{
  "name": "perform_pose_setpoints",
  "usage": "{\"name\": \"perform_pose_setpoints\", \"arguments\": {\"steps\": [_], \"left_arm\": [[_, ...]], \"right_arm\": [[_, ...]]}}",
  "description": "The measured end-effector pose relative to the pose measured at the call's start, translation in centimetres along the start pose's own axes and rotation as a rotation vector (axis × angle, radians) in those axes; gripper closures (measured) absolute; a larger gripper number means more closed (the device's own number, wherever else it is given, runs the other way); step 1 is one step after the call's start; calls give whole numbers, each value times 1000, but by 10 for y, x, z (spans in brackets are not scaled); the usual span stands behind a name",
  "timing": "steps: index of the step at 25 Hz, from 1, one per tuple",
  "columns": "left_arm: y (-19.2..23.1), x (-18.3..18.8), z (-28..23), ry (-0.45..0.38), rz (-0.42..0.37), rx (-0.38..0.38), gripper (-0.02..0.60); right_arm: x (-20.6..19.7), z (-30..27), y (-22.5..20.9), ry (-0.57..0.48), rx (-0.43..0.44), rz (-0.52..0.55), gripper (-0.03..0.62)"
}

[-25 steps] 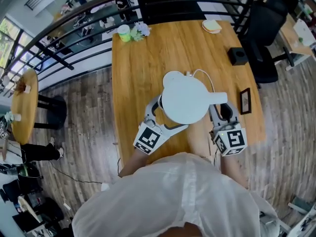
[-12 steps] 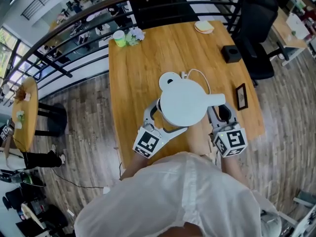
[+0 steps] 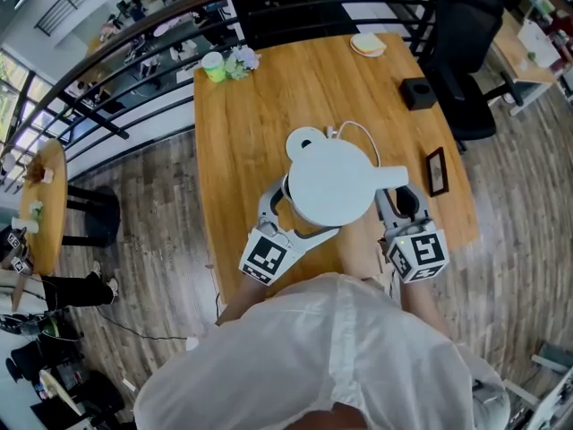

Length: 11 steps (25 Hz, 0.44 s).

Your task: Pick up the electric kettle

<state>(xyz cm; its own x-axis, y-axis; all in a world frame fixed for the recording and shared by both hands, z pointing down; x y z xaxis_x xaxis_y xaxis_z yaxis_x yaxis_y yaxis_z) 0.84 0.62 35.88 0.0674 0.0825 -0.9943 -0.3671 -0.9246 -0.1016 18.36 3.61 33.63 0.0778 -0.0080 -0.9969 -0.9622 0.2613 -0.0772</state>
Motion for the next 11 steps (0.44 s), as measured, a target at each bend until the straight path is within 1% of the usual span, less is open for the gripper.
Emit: {"name": "perform_pose_setpoints", "arguments": {"steps": [11], "left_arm": [[2, 3, 3, 0, -7, -3, 3]], "right_arm": [[2, 0, 4, 0, -3, -2, 477]]}}
Point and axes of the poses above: the fingertips, and each gripper's own axes: z backward along the fingers, y to its left, x out of its top, the point moved 5 cm from there along z, backward along the fingers, and after that the axes turned 9 degrees about -y, right-handed, at the moved point
